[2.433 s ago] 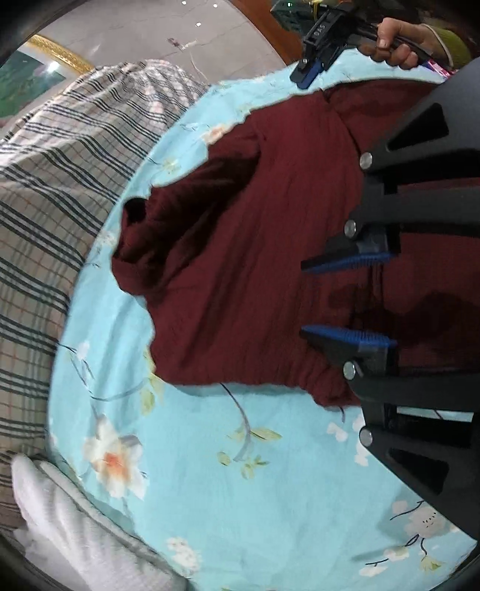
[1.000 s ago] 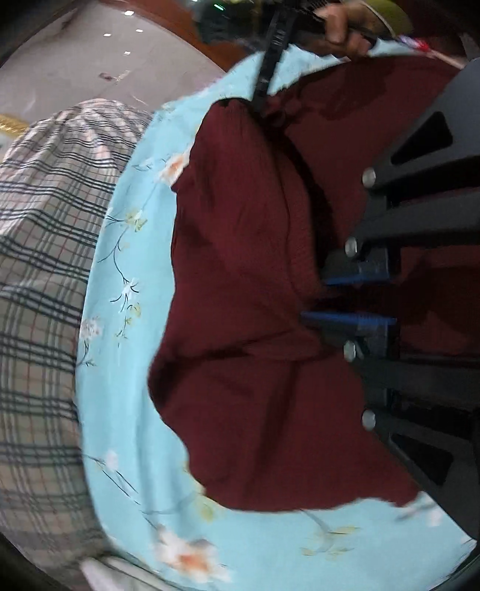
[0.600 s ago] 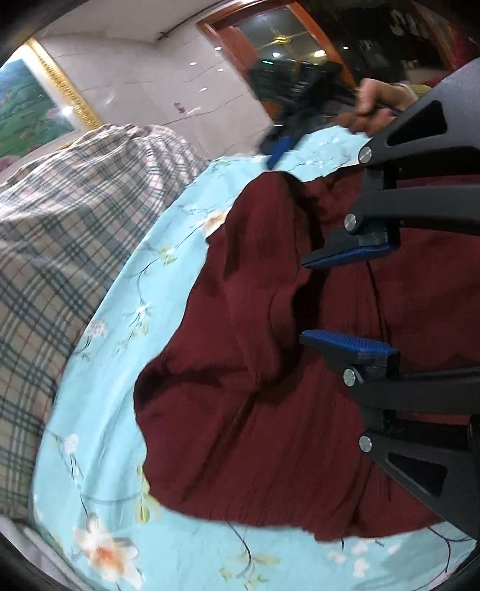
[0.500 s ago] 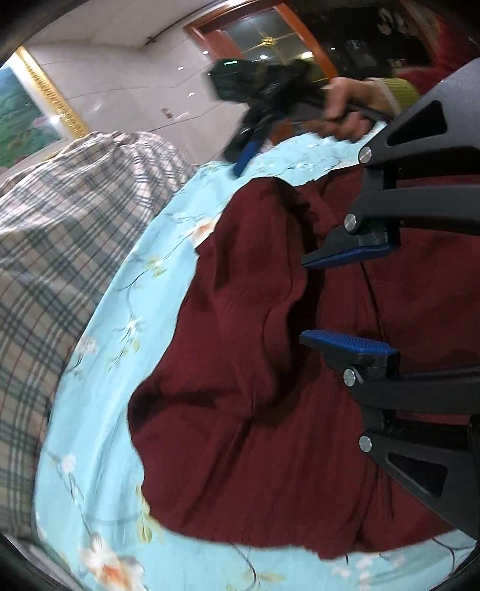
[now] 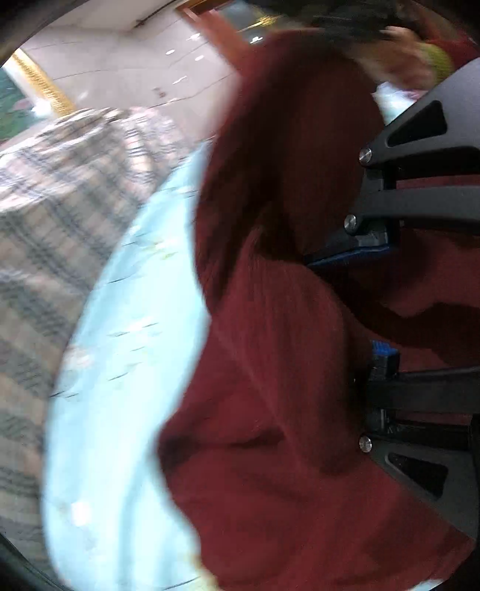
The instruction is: Fold large clothes
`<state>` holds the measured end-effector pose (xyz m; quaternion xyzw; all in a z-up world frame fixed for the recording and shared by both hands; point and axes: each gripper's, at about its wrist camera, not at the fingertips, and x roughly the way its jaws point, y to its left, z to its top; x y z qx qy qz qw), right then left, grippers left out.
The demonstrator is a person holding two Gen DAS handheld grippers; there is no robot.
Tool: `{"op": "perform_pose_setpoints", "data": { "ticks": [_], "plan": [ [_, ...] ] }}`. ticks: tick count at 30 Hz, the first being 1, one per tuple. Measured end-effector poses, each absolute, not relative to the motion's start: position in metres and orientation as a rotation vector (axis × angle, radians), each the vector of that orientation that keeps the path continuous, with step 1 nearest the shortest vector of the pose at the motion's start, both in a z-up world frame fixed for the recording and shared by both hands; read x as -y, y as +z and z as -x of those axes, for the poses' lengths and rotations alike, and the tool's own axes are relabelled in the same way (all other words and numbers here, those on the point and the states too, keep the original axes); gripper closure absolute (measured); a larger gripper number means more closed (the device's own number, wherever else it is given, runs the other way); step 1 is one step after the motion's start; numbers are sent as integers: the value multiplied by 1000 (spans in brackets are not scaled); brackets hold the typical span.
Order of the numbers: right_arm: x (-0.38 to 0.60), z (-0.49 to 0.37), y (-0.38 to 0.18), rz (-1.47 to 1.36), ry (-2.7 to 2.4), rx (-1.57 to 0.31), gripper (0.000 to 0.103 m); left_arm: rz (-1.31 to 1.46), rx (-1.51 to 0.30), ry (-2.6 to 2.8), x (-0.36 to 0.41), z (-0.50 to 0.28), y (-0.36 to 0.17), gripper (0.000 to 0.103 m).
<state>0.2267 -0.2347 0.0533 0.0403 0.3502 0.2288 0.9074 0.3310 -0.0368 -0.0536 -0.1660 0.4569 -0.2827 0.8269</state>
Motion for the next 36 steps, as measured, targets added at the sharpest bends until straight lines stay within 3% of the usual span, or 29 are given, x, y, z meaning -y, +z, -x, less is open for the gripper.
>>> {"op": "perform_pose_setpoints", "data": {
  "ticks": [5, 9, 11, 12, 13, 18, 20, 24, 25, 27, 29, 30, 32, 33, 36],
  "plan": [
    [196, -189, 7, 24, 547, -892, 94, 383, -942, -543, 6, -313, -50, 65],
    [200, -169, -32, -88, 521, -980, 89, 407, -1003, -523, -33, -263, -75, 59],
    [213, -157, -38, -217, 498, -968, 74, 478, -1030, -543, -51, -248, -82, 58],
    [219, -154, -38, -267, 477, -954, 54, 528, -1040, -557, -60, -243, -82, 58],
    [228, -149, -37, -329, 441, -925, 44, 564, -1045, -568, -69, -240, -80, 54],
    [278, -143, -28, -572, 229, -803, 45, 622, -1027, -681, -52, -249, -42, 40],
    [279, -148, -25, -569, 170, -806, 46, 610, -1030, -716, -33, -256, -28, 20],
    [277, -167, -29, -541, 50, -854, 46, 504, -1178, -668, 23, -288, -34, 18],
    [282, -168, -32, -541, 23, -862, 46, 492, -1203, -645, 30, -295, -41, 21],
    [286, -170, -39, -562, -6, -877, 46, 483, -1247, -615, 36, -304, -58, 42],
    [289, -175, -48, -574, -20, -908, 47, 481, -1256, -609, 38, -310, -68, 95],
    [290, -179, -52, -582, -16, -919, 49, 481, -1240, -618, 34, -307, -69, 96],
    [290, -186, -59, -612, 22, -932, 89, 476, -1165, -630, 20, -298, -60, 97],
    [291, -189, -60, -622, 30, -932, 95, 470, -1125, -636, 11, -292, -52, 97],
    [303, -173, -30, -642, 61, -761, 96, 409, -936, -678, -24, -258, -23, 97]
  ]
}}
